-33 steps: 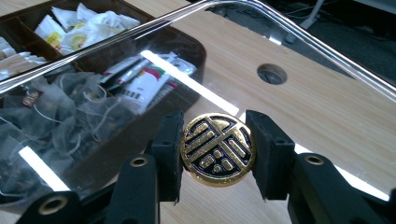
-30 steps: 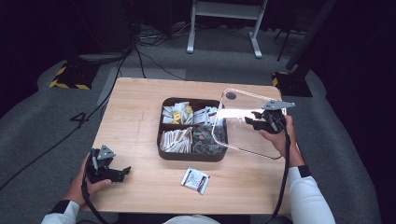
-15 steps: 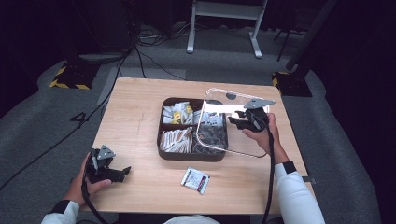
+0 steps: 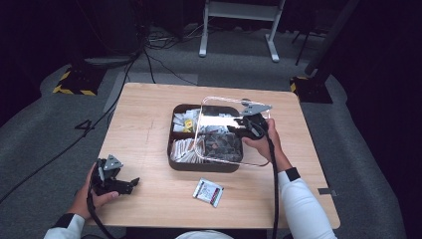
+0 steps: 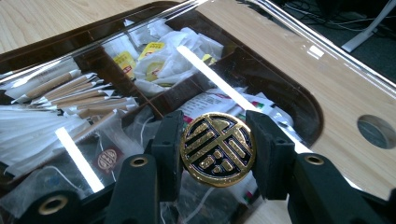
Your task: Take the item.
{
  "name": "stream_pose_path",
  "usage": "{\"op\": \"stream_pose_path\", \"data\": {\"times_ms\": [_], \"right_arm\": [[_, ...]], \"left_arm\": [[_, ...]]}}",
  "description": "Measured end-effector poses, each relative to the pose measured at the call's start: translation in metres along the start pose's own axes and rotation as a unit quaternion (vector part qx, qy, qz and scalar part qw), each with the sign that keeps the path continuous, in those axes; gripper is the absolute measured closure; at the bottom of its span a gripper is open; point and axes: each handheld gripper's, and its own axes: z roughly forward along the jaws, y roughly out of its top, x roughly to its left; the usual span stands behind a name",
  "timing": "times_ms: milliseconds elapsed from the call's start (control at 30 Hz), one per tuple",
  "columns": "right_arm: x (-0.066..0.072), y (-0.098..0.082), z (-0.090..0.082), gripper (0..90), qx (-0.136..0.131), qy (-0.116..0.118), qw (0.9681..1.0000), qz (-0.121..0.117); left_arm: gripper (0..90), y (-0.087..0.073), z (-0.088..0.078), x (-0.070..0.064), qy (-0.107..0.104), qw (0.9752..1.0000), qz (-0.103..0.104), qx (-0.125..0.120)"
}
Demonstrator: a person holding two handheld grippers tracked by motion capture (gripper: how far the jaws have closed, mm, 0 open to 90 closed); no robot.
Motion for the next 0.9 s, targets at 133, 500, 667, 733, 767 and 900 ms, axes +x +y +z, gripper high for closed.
{"op": "stream_pose_path", "data": {"times_ms": [133, 500, 667, 733, 767, 900], "right_arm": [[0.007, 0.005, 0.012, 59.3, 0.006, 0.008, 0.9999, -0.008], [0.019, 0.015, 0.036, 59.3, 0.017, 0.023, 0.9995, -0.017], [0.025, 0.018, 0.044, 59.3, 0.021, 0.028, 0.9992, -0.020], [0.029, 0.020, 0.051, 59.3, 0.025, 0.029, 0.9989, -0.026], [0.030, 0.021, 0.053, 59.3, 0.026, 0.030, 0.9989, -0.026], [0.033, 0.022, 0.061, 59.3, 0.030, 0.034, 0.9987, -0.025]], "left_arm": [[0.5, 0.000, 0.000, 0.000, 0.000, 1.0000, 0.000, 0.000], [0.5, 0.000, 0.000, 0.000, 0.000, 1.0000, 0.000, 0.000], [0.5, 0.000, 0.000, 0.000, 0.000, 1.0000, 0.000, 0.000], [0.5, 0.000, 0.000, 0.000, 0.000, 1.0000, 0.000, 0.000], [0.5, 0.000, 0.000, 0.000, 0.000, 1.0000, 0.000, 0.000], [0.5, 0.000, 0.000, 0.000, 0.000, 1.0000, 0.000, 0.000]]}}
